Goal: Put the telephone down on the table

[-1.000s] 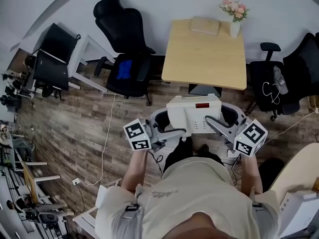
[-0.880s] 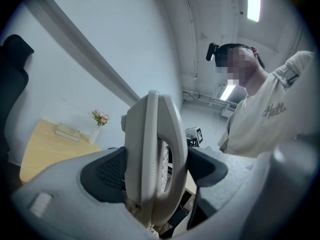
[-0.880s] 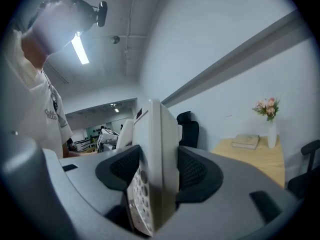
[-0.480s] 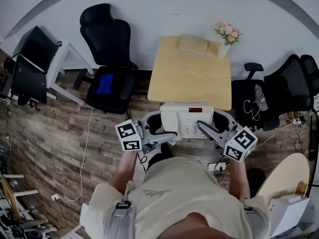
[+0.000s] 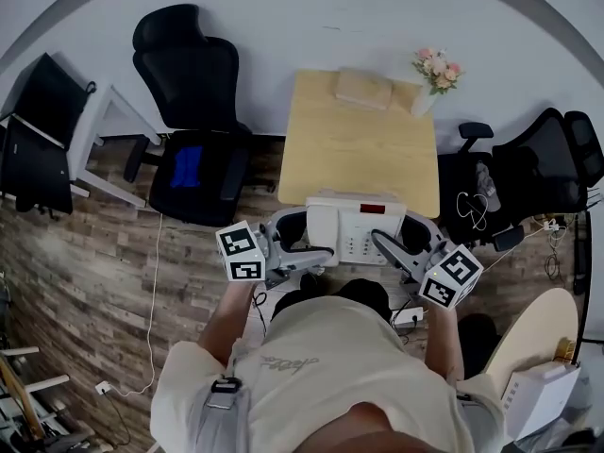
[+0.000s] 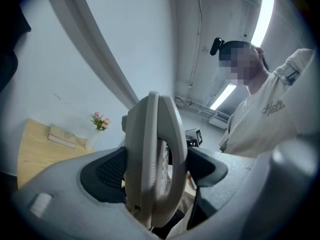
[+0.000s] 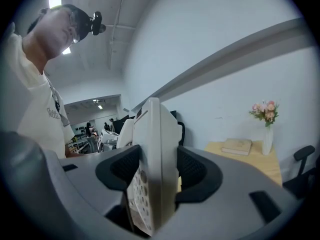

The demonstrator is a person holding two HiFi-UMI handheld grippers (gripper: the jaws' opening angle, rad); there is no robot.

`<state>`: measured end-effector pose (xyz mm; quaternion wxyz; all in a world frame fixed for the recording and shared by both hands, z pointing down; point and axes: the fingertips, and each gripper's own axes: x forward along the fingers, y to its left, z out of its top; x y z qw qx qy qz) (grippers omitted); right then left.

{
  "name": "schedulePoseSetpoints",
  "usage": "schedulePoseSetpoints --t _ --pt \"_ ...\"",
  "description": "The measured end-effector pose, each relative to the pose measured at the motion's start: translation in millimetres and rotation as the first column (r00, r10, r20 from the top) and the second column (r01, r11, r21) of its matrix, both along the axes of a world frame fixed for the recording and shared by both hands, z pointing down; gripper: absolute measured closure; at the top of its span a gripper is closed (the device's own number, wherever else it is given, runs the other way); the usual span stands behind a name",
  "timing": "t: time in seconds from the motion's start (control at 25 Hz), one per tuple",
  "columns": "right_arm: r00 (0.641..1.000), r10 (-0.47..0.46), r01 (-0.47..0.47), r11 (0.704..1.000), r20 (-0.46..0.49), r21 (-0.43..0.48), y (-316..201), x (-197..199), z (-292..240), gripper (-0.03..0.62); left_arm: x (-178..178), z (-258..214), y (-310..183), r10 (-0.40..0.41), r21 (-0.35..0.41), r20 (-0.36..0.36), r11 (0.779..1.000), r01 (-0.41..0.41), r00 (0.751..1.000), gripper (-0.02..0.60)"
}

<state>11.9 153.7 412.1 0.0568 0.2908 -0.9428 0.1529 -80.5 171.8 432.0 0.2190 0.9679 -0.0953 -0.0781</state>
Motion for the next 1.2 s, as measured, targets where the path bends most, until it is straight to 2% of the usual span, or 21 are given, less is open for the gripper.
schedulePoseSetpoints --t 0.24,0.36,0.72,1.0,1.2 --pt "1.0 -0.018 0.018 1.0 -0.01 -0.025 -38.9 -23.1 4.6 0.364 -23.5 2.7 -38.4 0.002 0.004 0.012 1.0 -0.002 1.0 0.198" --pt "1.0 -0.027 0.027 0.998 -0.005 -0.049 -49.5 -24.8 16.2 0.365 -25.0 13.7 -48.0 -0.008 -0.027 0.014 1.0 0.008 1.0 0.198" --pt "0.992 -0.117 0.119 0.991 0.038 -0.061 -124.4 -30.7 28.0 0.365 -28.9 22.5 -113.6 -0.092 -0.075 0.059 0.993 0.097 0.994 0.198" --pt "0.983 -0.154 0.158 0.987 0.097 -0.041 -211.8 -15.7 19.2 0.365 -13.9 8.7 -197.9 -0.128 -0.046 0.121 0.99 0.135 0.984 0.198" --pt "0.982 -0.15 0.155 0.987 0.114 -0.037 -262.2 5.2 13.6 0.365 5.6 1.9 -247.9 -0.132 -0.046 0.131 0.989 0.139 0.983 0.198"
